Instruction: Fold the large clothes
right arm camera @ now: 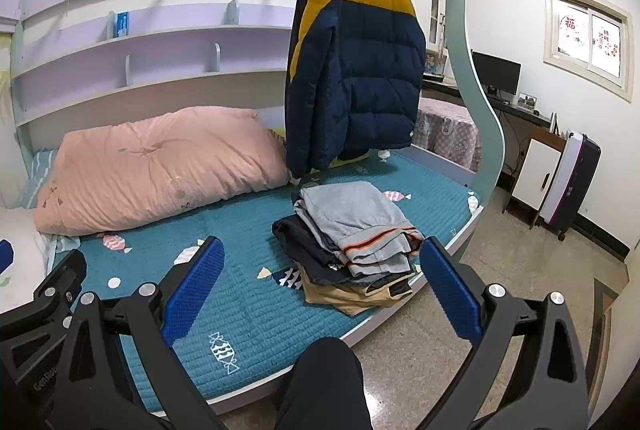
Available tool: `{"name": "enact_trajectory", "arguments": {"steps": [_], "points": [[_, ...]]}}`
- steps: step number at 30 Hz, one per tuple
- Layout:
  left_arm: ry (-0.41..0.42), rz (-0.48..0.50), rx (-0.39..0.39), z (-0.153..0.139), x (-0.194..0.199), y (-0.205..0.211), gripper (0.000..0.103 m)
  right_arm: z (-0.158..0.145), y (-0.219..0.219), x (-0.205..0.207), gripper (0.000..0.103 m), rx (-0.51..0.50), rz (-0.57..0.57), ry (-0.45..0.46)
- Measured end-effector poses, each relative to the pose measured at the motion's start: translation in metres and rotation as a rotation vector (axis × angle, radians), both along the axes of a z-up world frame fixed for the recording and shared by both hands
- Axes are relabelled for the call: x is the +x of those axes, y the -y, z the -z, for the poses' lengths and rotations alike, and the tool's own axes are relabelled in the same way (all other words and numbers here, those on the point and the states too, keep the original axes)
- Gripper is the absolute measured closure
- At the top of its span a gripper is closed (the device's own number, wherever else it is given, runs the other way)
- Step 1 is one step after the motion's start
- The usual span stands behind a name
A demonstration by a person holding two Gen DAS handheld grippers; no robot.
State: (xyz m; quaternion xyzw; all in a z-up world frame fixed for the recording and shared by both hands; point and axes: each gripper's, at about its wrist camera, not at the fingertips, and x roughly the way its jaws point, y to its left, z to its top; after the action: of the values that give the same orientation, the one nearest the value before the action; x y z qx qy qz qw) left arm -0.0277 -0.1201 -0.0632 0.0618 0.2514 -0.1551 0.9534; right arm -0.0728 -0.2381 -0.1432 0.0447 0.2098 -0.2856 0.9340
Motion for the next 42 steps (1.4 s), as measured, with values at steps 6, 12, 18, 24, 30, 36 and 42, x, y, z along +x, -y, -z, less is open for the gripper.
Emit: {"name": "enact_trajectory", "arguments": {"steps": [6, 12, 18, 24, 30, 36, 42], "points": [[0.005, 0.001, -0.002, -0.0001, 0.0009, 0.0015, 0.011, -0.0003, -0.0006, -0.001, 0.008, 0.0, 0.0, 0.001], [0.002, 0.0, -0.012, 0.0016, -0.0008, 0.0019, 0.01, -0.0009, 0.001, -0.0011, 0.008, -0.006, -0.003, 0.003], [0.001, 0.003, -0.011, 0.0017, -0.0004, 0.0011, 0.011, -0.0007, 0.0017, -0.0018, 0.008, -0.009, 0.0, 0.004], [0.004, -0.005, -0.019, 0.0005, -0.0006, 0.0002, 0.01, 0.0021, 0.0007, -0.003, 0.008, -0.007, -0.002, -0.001], [0.009, -0.006, -0.024, -0.0009, -0.0014, -0.0006, 0.01, 0.0026, 0.0, -0.005, 0.008, -0.003, -0.003, 0.0], [0.02, -0.013, -0.025, -0.0028, -0.0056, -0.0005, 0.01, 0.002, 0.0004, -0.0057, 0.008, 0.007, -0.005, 0.008], [0.022, -0.016, -0.024, -0.0035, -0.0065, 0.0011, 0.01, -0.0011, -0.0025, -0.0099, 0.008, 0.018, -0.003, 0.032]]}}
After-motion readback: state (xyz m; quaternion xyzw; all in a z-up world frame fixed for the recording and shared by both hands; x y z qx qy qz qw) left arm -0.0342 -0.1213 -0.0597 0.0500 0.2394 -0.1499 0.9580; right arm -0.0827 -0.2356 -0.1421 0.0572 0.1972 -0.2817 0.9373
